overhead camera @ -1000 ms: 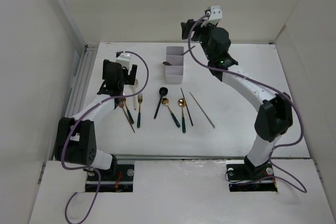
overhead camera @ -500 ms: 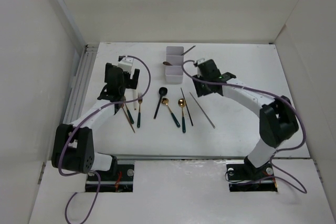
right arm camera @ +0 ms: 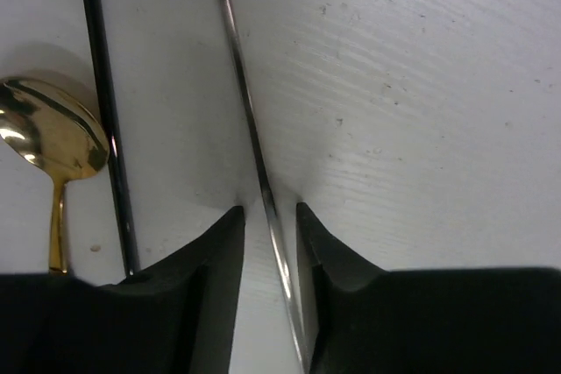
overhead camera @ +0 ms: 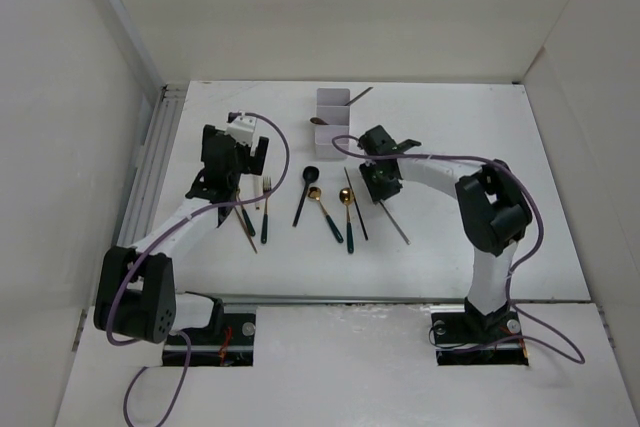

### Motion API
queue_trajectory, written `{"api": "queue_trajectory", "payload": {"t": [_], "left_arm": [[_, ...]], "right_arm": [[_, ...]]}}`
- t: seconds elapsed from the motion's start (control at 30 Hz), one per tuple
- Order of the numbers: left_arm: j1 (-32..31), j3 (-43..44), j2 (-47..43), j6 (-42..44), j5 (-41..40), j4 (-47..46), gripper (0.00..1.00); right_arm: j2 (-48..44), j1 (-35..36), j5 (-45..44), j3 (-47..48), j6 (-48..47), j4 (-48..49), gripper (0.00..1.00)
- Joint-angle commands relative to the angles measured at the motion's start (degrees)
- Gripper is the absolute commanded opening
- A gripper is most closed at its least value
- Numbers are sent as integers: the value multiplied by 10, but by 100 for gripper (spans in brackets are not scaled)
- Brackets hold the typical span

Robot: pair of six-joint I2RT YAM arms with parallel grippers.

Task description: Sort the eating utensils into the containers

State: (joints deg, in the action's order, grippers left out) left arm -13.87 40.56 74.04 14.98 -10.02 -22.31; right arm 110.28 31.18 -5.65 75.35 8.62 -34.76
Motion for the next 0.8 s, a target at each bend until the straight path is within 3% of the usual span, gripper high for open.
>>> {"api": "queue_trajectory", "payload": {"t": [0.0,0.03,0.07,0.2,0.37,0.57,0.77], "left_arm": [[-1,-7,-25,3,-7,-26,99],[-1,-7,-25,3,-7,-26,99],[-1,-7,-25,3,-7,-26,99],[-1,-7,-25,3,-7,-31,99],[-1,-2,-25,3,7,-31,99],[8,28,-20,-35,149,-13,95],[47,49,-3,-172,317,-51,95]], "right_arm": [[45,10,-13,8,17,-37,33],[45,10,-8,8,17,-37,13],[51,10,-8,8,25,-37,0],[43,10,-18,1,41,-30,0],[-74,15,-39,-13,28,41,0],[-234,33,-63,-42,-16,194,0],[-236,33,-52,18,-42,334,0]]}}
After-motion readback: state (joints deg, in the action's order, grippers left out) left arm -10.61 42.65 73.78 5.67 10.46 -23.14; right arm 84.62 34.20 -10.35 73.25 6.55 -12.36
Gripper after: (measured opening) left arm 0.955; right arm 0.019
